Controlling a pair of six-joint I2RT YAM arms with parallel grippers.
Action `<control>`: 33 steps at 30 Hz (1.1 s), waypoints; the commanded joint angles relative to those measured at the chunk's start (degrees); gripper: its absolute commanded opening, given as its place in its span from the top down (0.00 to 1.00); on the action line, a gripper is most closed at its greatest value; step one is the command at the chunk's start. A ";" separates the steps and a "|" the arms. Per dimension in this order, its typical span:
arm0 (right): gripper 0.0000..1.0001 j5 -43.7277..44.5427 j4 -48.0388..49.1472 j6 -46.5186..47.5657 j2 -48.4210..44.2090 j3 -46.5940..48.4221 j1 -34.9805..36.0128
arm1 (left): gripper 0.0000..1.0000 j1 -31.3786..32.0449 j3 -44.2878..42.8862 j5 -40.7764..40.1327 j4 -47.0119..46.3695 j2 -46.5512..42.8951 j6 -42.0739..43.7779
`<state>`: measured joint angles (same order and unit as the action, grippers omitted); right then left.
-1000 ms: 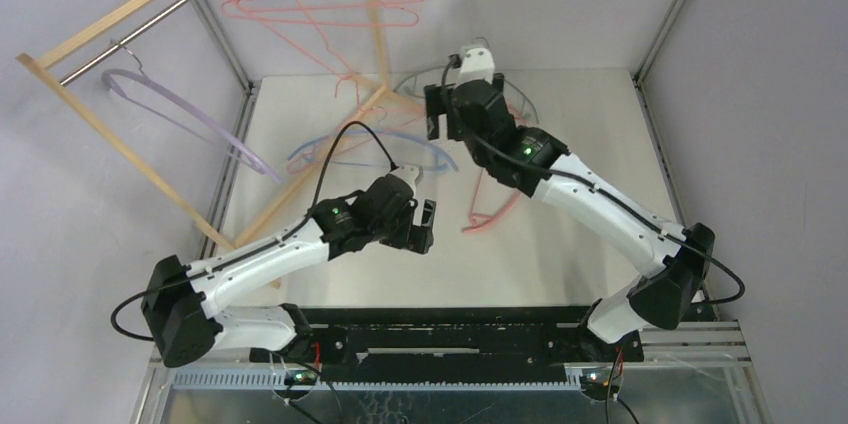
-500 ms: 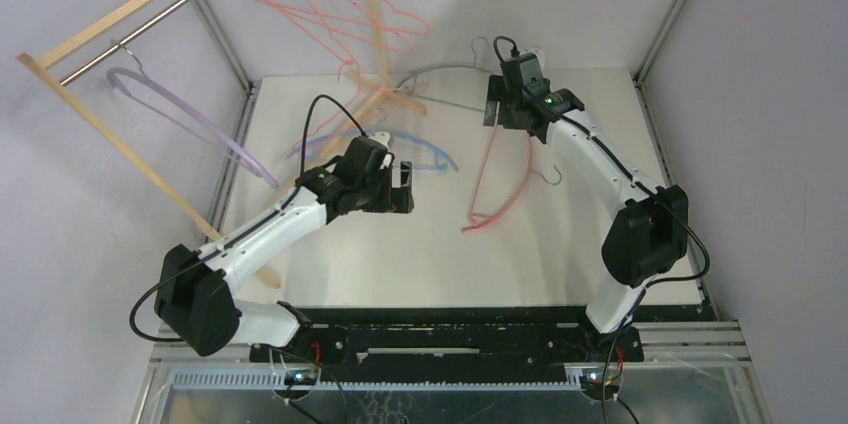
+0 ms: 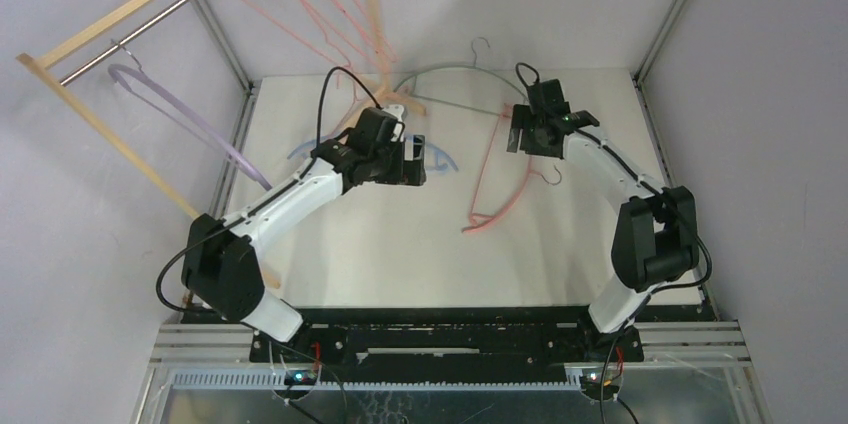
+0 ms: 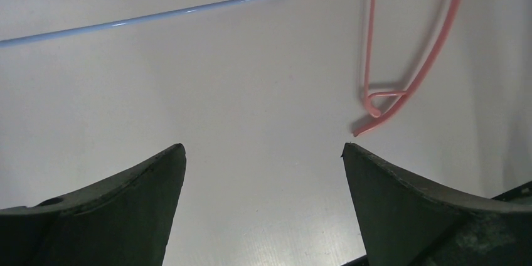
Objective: Organize the hangers
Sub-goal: Pick up the hanger at the center of the board.
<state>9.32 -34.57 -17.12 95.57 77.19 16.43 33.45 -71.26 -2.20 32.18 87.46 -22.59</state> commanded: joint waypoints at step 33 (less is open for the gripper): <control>0.55 -3.79 -2.08 -2.96 26.14 16.99 -9.57 | 0.00 -0.14 7.04 2.02 -3.95 -7.08 -0.44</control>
<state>5.82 -37.04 -18.55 123.52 93.56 6.35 33.45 -64.53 0.19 28.91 83.42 -23.00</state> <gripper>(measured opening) 0.456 0.996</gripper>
